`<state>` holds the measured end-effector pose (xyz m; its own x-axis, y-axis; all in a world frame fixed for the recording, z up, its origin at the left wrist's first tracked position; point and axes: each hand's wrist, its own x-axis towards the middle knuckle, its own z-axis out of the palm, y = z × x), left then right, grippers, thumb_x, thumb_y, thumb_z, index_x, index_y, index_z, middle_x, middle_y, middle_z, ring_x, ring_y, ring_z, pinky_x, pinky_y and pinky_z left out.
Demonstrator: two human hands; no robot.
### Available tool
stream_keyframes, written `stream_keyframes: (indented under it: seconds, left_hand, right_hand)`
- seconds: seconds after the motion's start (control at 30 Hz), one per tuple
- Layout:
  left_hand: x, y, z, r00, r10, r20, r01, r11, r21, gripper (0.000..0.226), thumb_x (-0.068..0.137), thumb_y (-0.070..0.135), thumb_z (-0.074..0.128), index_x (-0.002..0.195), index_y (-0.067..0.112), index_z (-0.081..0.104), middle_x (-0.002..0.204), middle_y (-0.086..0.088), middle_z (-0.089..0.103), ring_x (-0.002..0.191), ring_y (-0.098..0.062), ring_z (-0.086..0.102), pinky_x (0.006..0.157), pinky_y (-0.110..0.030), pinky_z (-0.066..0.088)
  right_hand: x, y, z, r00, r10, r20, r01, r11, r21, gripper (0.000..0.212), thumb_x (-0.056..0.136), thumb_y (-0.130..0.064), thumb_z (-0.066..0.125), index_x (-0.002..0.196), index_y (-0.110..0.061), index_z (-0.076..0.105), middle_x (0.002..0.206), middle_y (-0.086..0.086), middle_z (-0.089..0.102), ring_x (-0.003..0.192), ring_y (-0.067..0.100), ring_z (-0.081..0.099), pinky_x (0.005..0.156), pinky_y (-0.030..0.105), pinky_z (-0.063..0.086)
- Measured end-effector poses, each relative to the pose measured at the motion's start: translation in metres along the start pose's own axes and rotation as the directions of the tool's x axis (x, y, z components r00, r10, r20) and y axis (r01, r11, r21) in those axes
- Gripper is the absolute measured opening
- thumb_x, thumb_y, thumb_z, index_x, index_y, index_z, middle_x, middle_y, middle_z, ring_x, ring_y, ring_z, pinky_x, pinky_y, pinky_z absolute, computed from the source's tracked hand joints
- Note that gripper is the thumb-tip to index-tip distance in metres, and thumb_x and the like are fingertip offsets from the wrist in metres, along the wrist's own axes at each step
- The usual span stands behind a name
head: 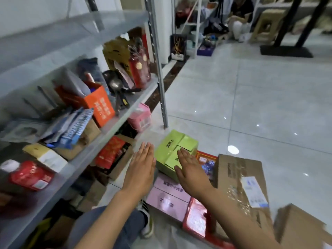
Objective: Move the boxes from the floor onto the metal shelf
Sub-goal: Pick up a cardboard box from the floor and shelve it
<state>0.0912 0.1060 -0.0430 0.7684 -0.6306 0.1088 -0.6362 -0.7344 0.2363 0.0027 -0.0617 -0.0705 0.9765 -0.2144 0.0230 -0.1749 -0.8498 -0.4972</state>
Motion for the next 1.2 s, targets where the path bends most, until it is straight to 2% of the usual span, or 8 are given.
stream_keyframes:
  seconds: [0.23,0.37,0.43,0.57,0.7,0.87,1.07,1.2]
  left_hand:
    - [0.004,0.04,0.076,0.982,-0.039,0.184,0.065,0.989,-0.136,0.053,0.104,0.028,0.021,0.152,0.008,0.01,0.16,-0.004,0.008,0.148,-0.016,0.001,0.12,-0.031,0.006]
    - [-0.004,0.082,0.115,0.963,-0.034,0.268,0.102,0.964,-0.244,0.053,0.104,0.026,0.023,0.152,0.009,0.011,0.16,-0.004,0.008,0.148,-0.017,0.001,0.121,-0.034,0.009]
    - [-0.014,0.105,0.14,0.939,-0.002,0.345,0.083,0.972,-0.218,0.053,0.104,0.022,0.023,0.152,0.01,0.006,0.161,-0.004,0.003,0.148,-0.017,-0.002,0.121,-0.037,0.009]
    - [-0.026,0.142,0.18,0.869,0.122,0.48,-0.101,0.992,-0.071,0.057,0.103,0.019,0.028,0.152,0.009,0.001,0.161,-0.005,-0.001,0.148,-0.018,-0.005,0.121,-0.038,0.006]
    - [-0.038,0.168,0.204,0.814,0.166,0.556,-0.129,0.986,-0.105,0.053,0.104,0.023,0.021,0.152,0.008,0.005,0.161,-0.008,0.002,0.148,-0.02,0.0,0.119,-0.033,0.007]
    - [-0.069,0.175,0.221,0.725,0.218,0.653,-0.201,0.974,-0.102,0.07,0.094,-0.002,0.036,0.152,0.008,0.0,0.161,-0.007,-0.002,0.148,-0.022,-0.002,0.118,-0.034,0.01]
    - [-0.082,0.174,0.231,0.705,0.154,0.692,-0.118,0.988,-0.1,0.07,0.094,-0.003,0.037,0.153,0.008,0.0,0.16,-0.012,-0.001,0.148,-0.024,0.002,0.12,-0.035,0.015]
    - [-0.085,0.177,0.238,0.662,0.125,0.739,-0.022,0.989,-0.148,0.06,0.101,0.006,0.029,0.152,0.007,-0.003,0.161,-0.009,-0.003,0.148,-0.022,0.003,0.118,-0.033,0.014]
  right_hand:
    - [-0.064,0.095,0.013,0.927,0.374,0.003,-0.374,0.927,0.041,0.06,0.102,-0.031,0.038,0.155,-0.012,0.018,0.162,0.006,0.017,0.15,0.017,0.014,0.121,0.029,0.009]
    - [-0.103,0.146,0.028,0.786,0.618,-0.026,-0.611,0.782,0.124,0.062,0.098,-0.033,0.042,0.153,-0.011,0.025,0.157,0.011,0.03,0.144,0.025,0.029,0.119,0.036,0.021]
    - [-0.121,0.165,0.037,0.722,0.692,-0.022,-0.682,0.716,0.146,0.062,0.094,-0.03,0.041,0.152,-0.013,0.027,0.154,0.012,0.036,0.14,0.028,0.036,0.117,0.04,0.028]
    - [-0.143,0.187,0.055,0.659,0.752,0.022,-0.749,0.653,0.113,0.062,0.094,-0.024,0.046,0.151,-0.01,0.027,0.155,0.014,0.034,0.141,0.03,0.033,0.117,0.039,0.025]
    - [-0.162,0.204,0.065,0.599,0.801,-0.009,-0.798,0.597,0.083,0.063,0.093,-0.027,0.054,0.148,-0.005,0.032,0.156,0.015,0.031,0.145,0.029,0.025,0.12,0.038,0.017]
    - [-0.188,0.235,0.069,0.465,0.886,0.006,-0.867,0.454,0.204,0.07,0.085,-0.028,0.06,0.146,-0.009,0.033,0.147,0.022,0.04,0.139,0.036,0.033,0.115,0.047,0.029]
    - [-0.212,0.253,0.081,0.338,0.933,0.121,-0.915,0.297,0.273,0.074,0.066,-0.041,0.064,0.13,-0.01,0.043,0.126,0.014,0.055,0.118,0.035,0.052,0.096,0.049,0.048]
    - [-0.214,0.252,0.091,0.336,0.931,0.145,-0.878,0.254,0.405,0.088,0.056,-0.035,0.067,0.136,-0.021,0.034,0.126,0.007,0.054,0.112,0.029,0.056,0.09,0.046,0.053]
